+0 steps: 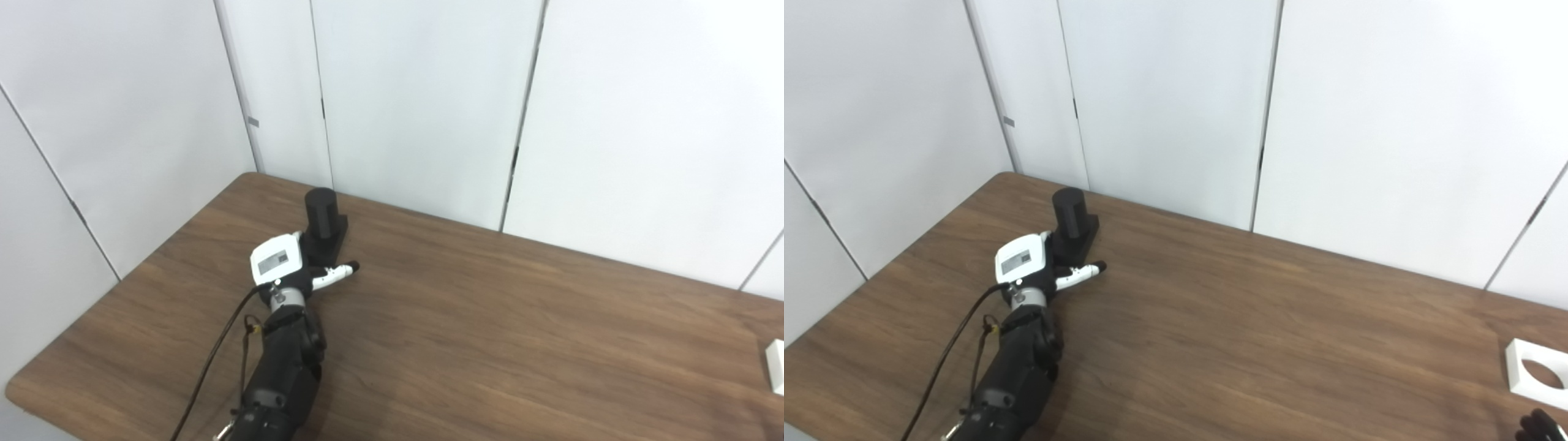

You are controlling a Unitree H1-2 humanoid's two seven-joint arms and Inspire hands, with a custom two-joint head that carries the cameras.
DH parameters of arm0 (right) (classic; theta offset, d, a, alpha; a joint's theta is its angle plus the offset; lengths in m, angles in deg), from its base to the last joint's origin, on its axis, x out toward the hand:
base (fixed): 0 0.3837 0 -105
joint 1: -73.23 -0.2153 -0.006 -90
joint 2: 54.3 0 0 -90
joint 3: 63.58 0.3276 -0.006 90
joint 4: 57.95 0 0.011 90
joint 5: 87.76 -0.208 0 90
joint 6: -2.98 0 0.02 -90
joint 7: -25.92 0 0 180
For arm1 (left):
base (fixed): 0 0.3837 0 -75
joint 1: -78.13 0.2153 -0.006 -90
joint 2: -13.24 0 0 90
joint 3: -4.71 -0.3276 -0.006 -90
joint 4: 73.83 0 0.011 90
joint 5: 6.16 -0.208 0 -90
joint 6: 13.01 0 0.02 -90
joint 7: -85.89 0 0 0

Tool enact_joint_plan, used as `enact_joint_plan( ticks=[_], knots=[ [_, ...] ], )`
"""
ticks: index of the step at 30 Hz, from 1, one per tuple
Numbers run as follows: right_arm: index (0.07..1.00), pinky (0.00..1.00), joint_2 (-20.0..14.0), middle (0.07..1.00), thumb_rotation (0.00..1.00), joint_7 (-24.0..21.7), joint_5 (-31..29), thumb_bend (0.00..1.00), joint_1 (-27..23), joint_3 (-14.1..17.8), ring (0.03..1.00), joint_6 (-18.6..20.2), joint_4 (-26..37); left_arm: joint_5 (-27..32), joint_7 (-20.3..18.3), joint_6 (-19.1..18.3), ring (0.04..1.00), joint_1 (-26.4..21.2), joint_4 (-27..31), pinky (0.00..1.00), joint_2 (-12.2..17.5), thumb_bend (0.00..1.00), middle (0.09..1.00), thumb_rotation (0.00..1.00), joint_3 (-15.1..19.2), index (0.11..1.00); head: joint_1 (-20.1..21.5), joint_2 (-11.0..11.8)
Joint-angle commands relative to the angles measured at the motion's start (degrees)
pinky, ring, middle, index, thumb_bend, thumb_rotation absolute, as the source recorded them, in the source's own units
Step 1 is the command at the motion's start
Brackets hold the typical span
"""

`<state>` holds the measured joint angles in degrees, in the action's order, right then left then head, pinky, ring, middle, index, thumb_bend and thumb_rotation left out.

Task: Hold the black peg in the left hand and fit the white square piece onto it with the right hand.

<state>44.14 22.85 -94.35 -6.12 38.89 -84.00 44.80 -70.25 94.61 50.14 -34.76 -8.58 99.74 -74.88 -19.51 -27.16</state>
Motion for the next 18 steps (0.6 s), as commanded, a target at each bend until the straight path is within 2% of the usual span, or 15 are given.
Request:
enact_joint_plan(
  ticks=[1, 8, 14, 18],
  knots=[
    [0.876, 0.83, -0.02, 0.896, 1.00, -0.62, -0.32, 0.79, 3.53, -1.03, 0.907, 0.40, 0.96, -1.96, 2.53, -0.06, 0.930, -3.41, -0.51, 0.91, 0.85, 0.97, 0.905, 0.79, 0.67, 0.865, -0.04, -0.02],
    [0.877, 0.81, -0.01, 0.891, 1.00, -0.47, -0.19, 0.77, 3.70, -1.07, 0.903, 0.94, 1.50, -2.90, 5.02, -0.06, 0.916, -5.31, -4.69, 0.90, 0.31, 0.93, 0.893, 0.74, 2.07, 0.846, 0.03, -0.36],
    [0.880, 0.80, -0.28, 0.893, 1.00, -0.52, 0.55, 0.78, 3.88, -1.22, 0.906, 0.74, 1.51, -7.88, 1.76, -0.07, 0.872, -5.93, -5.99, 0.85, 0.45, 0.86, 0.832, 0.74, 2.85, 0.768, 0.08, -0.46],
    [0.886, 0.79, -0.36, 0.895, 1.00, -0.66, 0.56, 0.77, 3.91, -1.21, 0.901, 0.37, 1.57, -7.52, 3.99, -0.06, 0.834, -5.94, -7.47, 0.82, 1.20, 0.79, 0.782, 0.61, 2.05, 0.657, 0.10, -0.76]
  ],
)
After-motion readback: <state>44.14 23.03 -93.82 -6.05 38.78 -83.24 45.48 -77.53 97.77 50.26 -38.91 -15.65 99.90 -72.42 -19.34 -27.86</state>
